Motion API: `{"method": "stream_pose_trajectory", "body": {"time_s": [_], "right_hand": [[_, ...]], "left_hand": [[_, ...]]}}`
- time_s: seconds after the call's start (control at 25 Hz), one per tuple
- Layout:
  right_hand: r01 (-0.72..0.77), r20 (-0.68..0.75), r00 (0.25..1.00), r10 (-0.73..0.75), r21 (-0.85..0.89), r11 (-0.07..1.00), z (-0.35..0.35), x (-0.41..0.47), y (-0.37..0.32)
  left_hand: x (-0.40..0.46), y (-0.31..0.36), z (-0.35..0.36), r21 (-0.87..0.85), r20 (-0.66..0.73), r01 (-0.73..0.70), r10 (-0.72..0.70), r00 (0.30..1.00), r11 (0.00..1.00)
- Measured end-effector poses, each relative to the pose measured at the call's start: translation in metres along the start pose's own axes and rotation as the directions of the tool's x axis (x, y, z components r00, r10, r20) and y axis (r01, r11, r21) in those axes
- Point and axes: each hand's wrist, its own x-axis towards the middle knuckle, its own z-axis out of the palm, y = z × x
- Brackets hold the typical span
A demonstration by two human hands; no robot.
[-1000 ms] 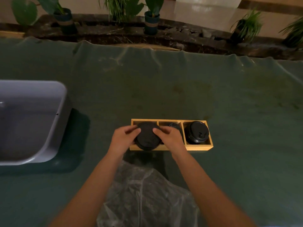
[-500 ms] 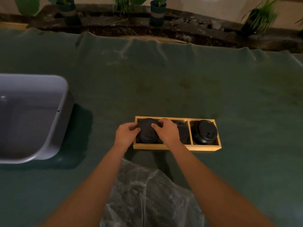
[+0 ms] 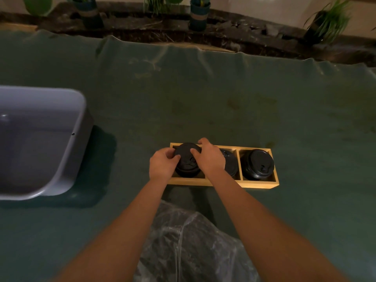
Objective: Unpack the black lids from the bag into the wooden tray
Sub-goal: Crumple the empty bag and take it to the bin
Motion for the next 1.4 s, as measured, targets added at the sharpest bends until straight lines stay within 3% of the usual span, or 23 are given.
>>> {"method": "stream_pose_trajectory", "body": {"time_s": [0.16,0.32,0.36,0.4,0.48,0.56,0.64,0.76,0.84,0.92,1.0,1.12,1.24,1.32,1.4], "right_hand": [[-0.002,-0.007,1.000,0.002,0.042,0.999,-0.003,-0.007,-0.002],[0.116,-0.249,0.966,-0.075,0.154,0.981,-0.014,-0.043,0.003],[0.157,-0.245,0.963,-0.112,0.175,0.972,-0.013,-0.057,0.009],[0.174,-0.162,0.976,-0.144,0.192,0.966,-0.009,-0.072,0.016],[0.107,0.237,0.961,-0.143,0.159,0.981,0.005,-0.101,0.029],[-0.008,0.595,0.802,-0.048,0.091,0.996,0.018,-0.123,0.040],[-0.111,0.664,0.748,0.023,0.090,0.990,0.021,-0.132,0.046],[-0.171,0.603,0.796,0.050,0.145,0.975,0.008,-0.132,0.050],[-0.195,0.573,0.819,0.029,0.231,0.953,-0.008,-0.136,0.049],[-0.174,0.515,0.857,-0.025,0.334,0.926,-0.027,-0.139,0.047],[-0.136,0.447,0.890,-0.091,0.451,0.882,-0.050,-0.139,0.044],[-0.126,0.296,0.950,-0.105,0.666,0.735,-0.085,-0.133,0.044],[-0.071,0.107,0.994,-0.023,0.789,0.610,-0.117,-0.123,0.047],[-0.003,0.059,0.995,-0.075,0.806,0.591,-0.135,-0.120,0.051],[-0.004,0.148,0.970,-0.194,0.805,0.593,-0.147,-0.121,0.063]], "left_hand": [[-0.003,0.005,-0.003,0.017,0.035,0.016,-0.017,0.999,1.000],[-0.017,-0.008,-0.042,-0.147,0.025,0.050,-0.047,0.999,0.988],[-0.027,-0.021,-0.056,-0.137,0.007,0.034,-0.034,0.999,0.990],[-0.038,-0.041,-0.070,-0.089,-0.005,0.039,-0.039,0.999,0.995],[-0.062,-0.084,-0.094,0.133,0.047,0.137,-0.144,0.988,0.982],[-0.086,-0.118,-0.106,0.355,0.191,0.193,-0.273,0.943,0.915],[-0.097,-0.130,-0.105,0.317,0.289,0.219,-0.314,0.904,0.923],[-0.108,-0.112,-0.099,0.146,0.413,0.359,-0.387,0.825,0.922],[-0.116,-0.099,-0.097,0.118,0.481,0.302,-0.320,0.816,0.946],[-0.120,-0.081,-0.097,-0.028,0.466,0.242,-0.201,0.861,0.970],[-0.120,-0.051,-0.104,-0.227,0.342,0.164,-0.079,0.936,0.960],[-0.108,-0.003,-0.120,-0.504,0.248,0.153,-0.027,0.968,0.850],[-0.108,0.026,-0.127,-0.387,0.365,0.142,0.010,0.931,0.911],[-0.110,0.039,-0.123,-0.399,0.292,0.026,0.100,0.951,0.916],[-0.108,0.052,-0.117,-0.448,0.193,-0.048,0.149,0.970,0.893]]}}
